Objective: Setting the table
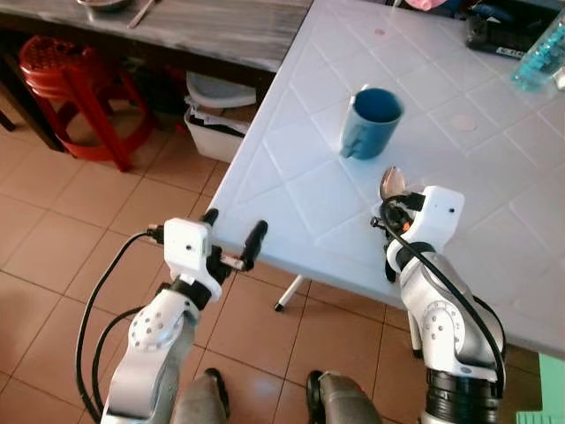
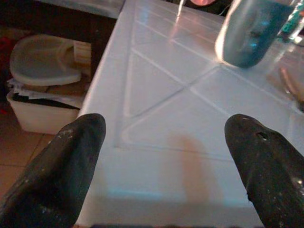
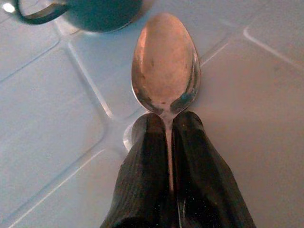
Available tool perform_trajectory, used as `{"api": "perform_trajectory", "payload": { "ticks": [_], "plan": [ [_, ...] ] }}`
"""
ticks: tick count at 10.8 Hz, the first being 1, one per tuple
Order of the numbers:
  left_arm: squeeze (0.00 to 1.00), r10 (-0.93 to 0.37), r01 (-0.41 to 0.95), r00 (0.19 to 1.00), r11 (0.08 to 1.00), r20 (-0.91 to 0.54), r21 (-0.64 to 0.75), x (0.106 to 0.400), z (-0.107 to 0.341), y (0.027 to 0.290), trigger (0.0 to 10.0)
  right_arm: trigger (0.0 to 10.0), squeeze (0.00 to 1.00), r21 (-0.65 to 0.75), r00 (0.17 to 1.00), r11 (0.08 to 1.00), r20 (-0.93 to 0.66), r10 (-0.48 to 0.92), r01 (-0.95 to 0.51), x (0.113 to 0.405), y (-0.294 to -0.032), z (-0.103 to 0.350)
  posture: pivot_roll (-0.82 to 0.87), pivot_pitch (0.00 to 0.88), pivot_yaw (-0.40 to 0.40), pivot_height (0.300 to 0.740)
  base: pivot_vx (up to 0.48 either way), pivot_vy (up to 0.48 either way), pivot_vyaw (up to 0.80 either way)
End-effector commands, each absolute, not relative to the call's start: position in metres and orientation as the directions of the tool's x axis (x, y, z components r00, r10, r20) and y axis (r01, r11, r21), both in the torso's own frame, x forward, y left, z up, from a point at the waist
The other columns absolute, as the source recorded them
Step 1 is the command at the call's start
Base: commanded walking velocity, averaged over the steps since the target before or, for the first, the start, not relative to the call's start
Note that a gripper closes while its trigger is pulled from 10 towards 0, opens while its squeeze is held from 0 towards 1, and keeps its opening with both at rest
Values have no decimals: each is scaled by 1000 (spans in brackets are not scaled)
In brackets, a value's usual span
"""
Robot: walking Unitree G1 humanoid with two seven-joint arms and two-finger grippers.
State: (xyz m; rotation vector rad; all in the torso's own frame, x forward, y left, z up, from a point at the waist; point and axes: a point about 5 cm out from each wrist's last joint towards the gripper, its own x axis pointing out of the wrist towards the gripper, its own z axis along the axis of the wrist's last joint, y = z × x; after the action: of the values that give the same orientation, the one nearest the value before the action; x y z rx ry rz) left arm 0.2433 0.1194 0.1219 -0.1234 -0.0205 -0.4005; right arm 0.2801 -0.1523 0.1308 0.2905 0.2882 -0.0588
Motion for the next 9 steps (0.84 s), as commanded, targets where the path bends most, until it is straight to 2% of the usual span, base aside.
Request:
{"api": "perform_trajectory", "payload": {
  "ticks": [1, 5, 7, 9],
  "plan": [
    [0, -362, 364, 932, 926, 36, -102, 244, 120, 125, 10000, 0, 0, 318, 885, 947, -452, 113, 42, 269, -130, 99, -36, 242, -14, 740, 0, 480, 0],
    [0, -325, 327, 945, 941, 41, -90, 250, 120, 124, 10000, 0, 0, 282, 923, 957, -347, 169, -69, 278, -123, 111, -43, 235, -15, 740, 0, 480, 0],
    [0, -315, 319, 948, 945, 53, -78, 253, 121, 124, 10000, 0, 0, 210, 954, 973, -261, 150, -96, 285, -128, 121, -43, 229, -15, 740, 0, 469, 0],
    [0, -302, 306, 951, 949, 62, -77, 256, 122, 122, 10000, 0, 0, 151, 982, 986, -160, 98, -73, 291, -136, 132, -45, 220, -12, 740, 268, 399, 0]
  ]
}}
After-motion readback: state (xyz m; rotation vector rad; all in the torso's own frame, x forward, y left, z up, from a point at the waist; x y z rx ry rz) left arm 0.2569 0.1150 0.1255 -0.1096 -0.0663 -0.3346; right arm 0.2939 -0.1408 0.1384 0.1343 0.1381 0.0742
